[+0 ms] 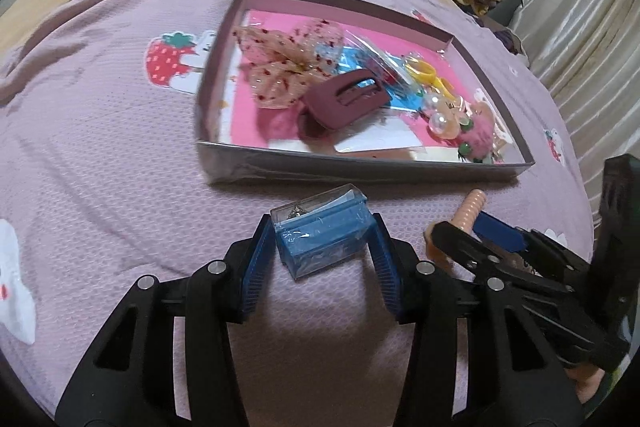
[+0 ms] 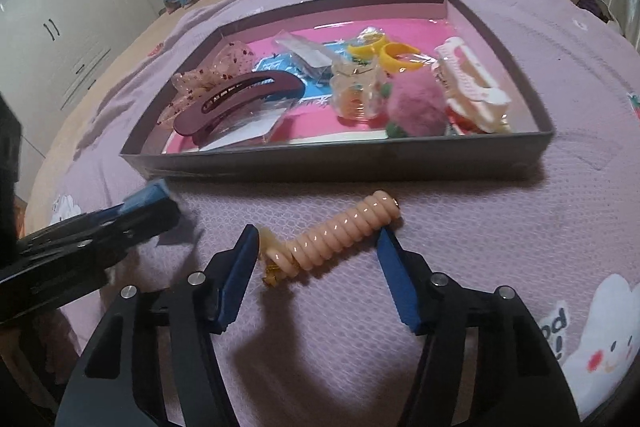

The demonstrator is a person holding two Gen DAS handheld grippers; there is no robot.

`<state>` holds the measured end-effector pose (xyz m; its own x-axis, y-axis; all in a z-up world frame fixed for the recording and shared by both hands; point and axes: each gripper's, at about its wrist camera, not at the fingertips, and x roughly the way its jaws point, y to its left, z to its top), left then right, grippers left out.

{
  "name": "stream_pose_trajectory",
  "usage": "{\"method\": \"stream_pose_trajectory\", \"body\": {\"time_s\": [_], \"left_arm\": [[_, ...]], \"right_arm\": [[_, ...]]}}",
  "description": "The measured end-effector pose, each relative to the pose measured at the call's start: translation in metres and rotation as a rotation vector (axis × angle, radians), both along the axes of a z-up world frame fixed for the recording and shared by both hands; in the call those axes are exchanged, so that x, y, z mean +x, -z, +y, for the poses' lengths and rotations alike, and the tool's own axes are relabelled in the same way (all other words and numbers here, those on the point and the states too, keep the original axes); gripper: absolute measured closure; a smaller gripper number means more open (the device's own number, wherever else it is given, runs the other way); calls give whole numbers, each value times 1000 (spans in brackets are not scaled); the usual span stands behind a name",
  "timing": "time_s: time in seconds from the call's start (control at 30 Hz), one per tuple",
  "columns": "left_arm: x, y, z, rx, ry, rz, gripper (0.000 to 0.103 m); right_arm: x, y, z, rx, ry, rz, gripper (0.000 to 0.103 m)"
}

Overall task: Organize jewelry
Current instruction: 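Grasp the peach spiral hair tie with the right tool while the left tool grasps the blue box, then lift the spiral hair tie over the tray while the left tool carries the blue box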

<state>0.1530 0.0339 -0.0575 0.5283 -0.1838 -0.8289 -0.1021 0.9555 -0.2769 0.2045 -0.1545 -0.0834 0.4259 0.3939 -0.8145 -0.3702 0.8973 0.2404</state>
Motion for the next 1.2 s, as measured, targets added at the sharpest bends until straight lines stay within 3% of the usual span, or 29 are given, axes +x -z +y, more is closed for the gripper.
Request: {"method": "stream_pose_trajectory", "body": {"time_s": [0.1, 0.33, 0.57, 0.87, 1.2], "left_arm": [[-2, -4, 3, -5, -5, -10, 64], [-5, -16, -1, -10, 4, -37, 64], [-8, -32, -8, -11, 23, -75, 64], [-8, -56, -14, -12, 38, -127, 64], [4, -80, -7, -1, 21, -175, 64]], "right_arm": [[0, 3, 7, -14, -6, -11, 48], [-7, 2, 11, 8, -40, -39, 77], [-21, -6, -2, 23, -56, -47, 86], [-46, -32, -36, 56, -29, -97, 86], [-40, -81, -59, 45, 5, -244, 86]]}}
